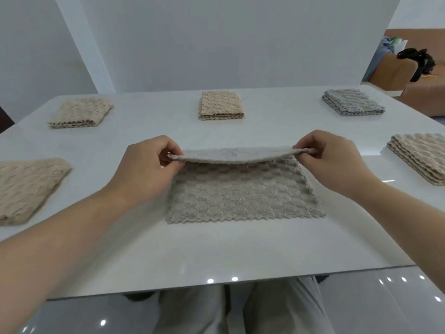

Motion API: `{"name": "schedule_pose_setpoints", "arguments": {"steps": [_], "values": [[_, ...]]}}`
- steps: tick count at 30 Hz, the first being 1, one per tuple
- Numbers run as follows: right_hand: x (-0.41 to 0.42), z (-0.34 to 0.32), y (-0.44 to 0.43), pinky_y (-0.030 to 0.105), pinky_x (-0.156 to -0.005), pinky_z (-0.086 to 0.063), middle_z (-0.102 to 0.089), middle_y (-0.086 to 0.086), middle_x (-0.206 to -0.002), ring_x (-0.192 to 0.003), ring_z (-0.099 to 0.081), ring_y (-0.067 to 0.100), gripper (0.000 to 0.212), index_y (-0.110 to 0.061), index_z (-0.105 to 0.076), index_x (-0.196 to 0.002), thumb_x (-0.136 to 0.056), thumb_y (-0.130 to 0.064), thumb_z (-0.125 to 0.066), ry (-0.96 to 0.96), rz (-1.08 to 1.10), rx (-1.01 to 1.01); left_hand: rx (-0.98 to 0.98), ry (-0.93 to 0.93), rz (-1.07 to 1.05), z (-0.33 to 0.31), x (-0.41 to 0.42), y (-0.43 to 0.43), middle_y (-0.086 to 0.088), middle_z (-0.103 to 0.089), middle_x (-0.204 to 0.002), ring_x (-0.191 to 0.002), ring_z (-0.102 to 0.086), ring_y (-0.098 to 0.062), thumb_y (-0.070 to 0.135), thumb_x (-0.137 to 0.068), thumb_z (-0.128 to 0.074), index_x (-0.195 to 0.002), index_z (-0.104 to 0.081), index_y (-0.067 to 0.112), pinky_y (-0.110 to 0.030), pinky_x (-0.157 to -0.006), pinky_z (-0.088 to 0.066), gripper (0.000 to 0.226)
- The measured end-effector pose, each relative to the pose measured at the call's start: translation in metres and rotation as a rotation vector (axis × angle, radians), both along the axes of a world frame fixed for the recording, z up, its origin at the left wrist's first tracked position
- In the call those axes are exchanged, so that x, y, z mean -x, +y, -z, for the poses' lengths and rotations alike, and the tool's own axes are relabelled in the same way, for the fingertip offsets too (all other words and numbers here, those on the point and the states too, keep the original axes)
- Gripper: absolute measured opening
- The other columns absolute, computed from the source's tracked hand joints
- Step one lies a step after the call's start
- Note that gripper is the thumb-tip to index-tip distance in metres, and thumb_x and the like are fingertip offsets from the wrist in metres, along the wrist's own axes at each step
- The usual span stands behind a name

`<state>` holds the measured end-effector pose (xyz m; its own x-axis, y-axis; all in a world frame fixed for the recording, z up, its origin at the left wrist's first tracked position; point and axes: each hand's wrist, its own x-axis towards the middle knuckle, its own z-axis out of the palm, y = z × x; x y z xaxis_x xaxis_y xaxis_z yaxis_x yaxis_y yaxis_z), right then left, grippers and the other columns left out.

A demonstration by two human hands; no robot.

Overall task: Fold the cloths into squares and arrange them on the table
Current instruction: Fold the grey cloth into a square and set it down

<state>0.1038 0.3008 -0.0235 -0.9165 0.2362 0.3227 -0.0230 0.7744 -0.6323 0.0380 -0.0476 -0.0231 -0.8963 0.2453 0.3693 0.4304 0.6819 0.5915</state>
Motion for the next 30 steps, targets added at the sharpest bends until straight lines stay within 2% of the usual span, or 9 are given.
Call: {"name": "schedule_pose_setpoints", "arguments": {"steps": [3,7,9,13,15,17,22,25,30], "values": [[-0.024,0.005,-0.007,0.005,-0.074,-0.046,-0.073,-0.013,-0.092,-0.085,-0.066,-0.004,0.015,-0.026,-0.068,-0.093,-0.087,-0.013,-0.070,0.013,-0.039,-0.010,-0.008,-0.026,-0.001,0.006,-0.022,-0.004,0.016,-0.073,-0.094,-0.082,-0.068,0.004,0.013,-0.083,-0.078,-0.086,-0.067,0.029,-0.020,-0.083,-0.054,0.020],[-0.052,0.010,-0.015,0.019,-0.084,-0.052,-0.072,-0.016,-0.100,-0.091,-0.067,-0.005,0.027,-0.037,-0.057,-0.085,-0.085,-0.013,-0.071,-0.001,-0.081,-0.064,0.021,-0.007,0.032,0.012,-0.043,-0.010,0.020,-0.071,-0.100,-0.089,-0.068,0.001,0.009,-0.082,-0.076,-0.082,-0.062,0.030,-0.030,-0.088,-0.056,0.024],[-0.062,0.014,-0.017,0.023,-0.086,-0.054,-0.071,-0.019,-0.102,-0.092,-0.067,-0.003,0.029,-0.036,-0.055,-0.083,-0.084,-0.012,-0.071,-0.003,-0.082,-0.059,0.035,0.006,0.042,0.014,-0.049,-0.013,0.022,-0.070,-0.101,-0.092,-0.067,0.001,0.010,-0.082,-0.076,-0.082,-0.062,0.030,-0.027,-0.089,-0.054,0.024],[-0.071,0.020,-0.017,0.027,-0.089,-0.055,-0.069,-0.021,-0.104,-0.095,-0.066,-0.002,0.027,-0.031,-0.056,-0.082,-0.082,-0.007,-0.069,-0.015,-0.081,-0.024,0.091,0.011,0.089,0.021,-0.057,-0.018,0.022,-0.069,-0.101,-0.096,-0.062,0.003,0.010,-0.082,-0.074,-0.084,-0.059,0.030,-0.008,-0.084,-0.044,0.024],[-0.074,0.022,-0.016,0.030,-0.091,-0.054,-0.069,-0.020,-0.105,-0.097,-0.065,-0.001,0.026,-0.029,-0.055,-0.082,-0.082,-0.006,-0.068,-0.031,-0.082,-0.018,0.137,0.018,0.111,0.025,-0.060,-0.021,0.021,-0.068,-0.101,-0.097,-0.060,0.004,0.009,-0.081,-0.072,-0.084,-0.058,0.031,-0.004,-0.081,-0.040,0.026],[-0.075,0.023,-0.015,0.031,-0.090,-0.054,-0.067,-0.021,-0.107,-0.098,-0.063,-0.001,0.026,-0.029,-0.055,-0.081,-0.080,-0.006,-0.066,-0.038,-0.095,-0.045,0.152,0.022,0.128,0.027,-0.062,-0.023,0.019,-0.067,-0.101,-0.098,-0.059,0.003,0.007,-0.081,-0.072,-0.084,-0.057,0.031,-0.007,-0.082,-0.041,0.028],[-0.081,0.029,-0.015,0.034,-0.081,-0.051,-0.066,-0.016,-0.106,-0.097,-0.061,0.006,0.028,-0.029,-0.051,-0.079,-0.076,-0.005,-0.064,-0.006,-0.164,-0.148,0.164,0.027,0.151,0.032,-0.066,-0.024,0.015,-0.065,-0.101,-0.096,-0.062,-0.007,0.002,-0.078,-0.071,-0.083,-0.057,0.029,-0.027,-0.084,-0.047,0.032],[-0.081,0.032,-0.014,0.030,-0.080,-0.050,-0.066,-0.013,-0.107,-0.097,-0.061,0.007,0.029,-0.029,-0.050,-0.078,-0.076,-0.004,-0.064,0.014,-0.184,-0.166,0.175,0.043,0.171,0.034,-0.067,-0.025,0.015,-0.064,-0.101,-0.094,-0.062,-0.011,0.001,-0.077,-0.071,-0.083,-0.056,0.027,-0.030,-0.083,-0.046,0.030],[-0.080,0.038,-0.013,0.023,-0.076,-0.044,-0.065,-0.011,-0.104,-0.088,-0.061,0.013,0.026,-0.024,-0.049,-0.076,-0.074,-0.003,-0.064,0.040,-0.194,-0.208,0.185,0.060,0.179,0.034,-0.069,-0.025,0.016,-0.063,-0.101,-0.094,-0.062,-0.011,0.016,-0.073,-0.061,-0.082,-0.055,0.028,-0.031,-0.082,-0.047,0.016]]}}
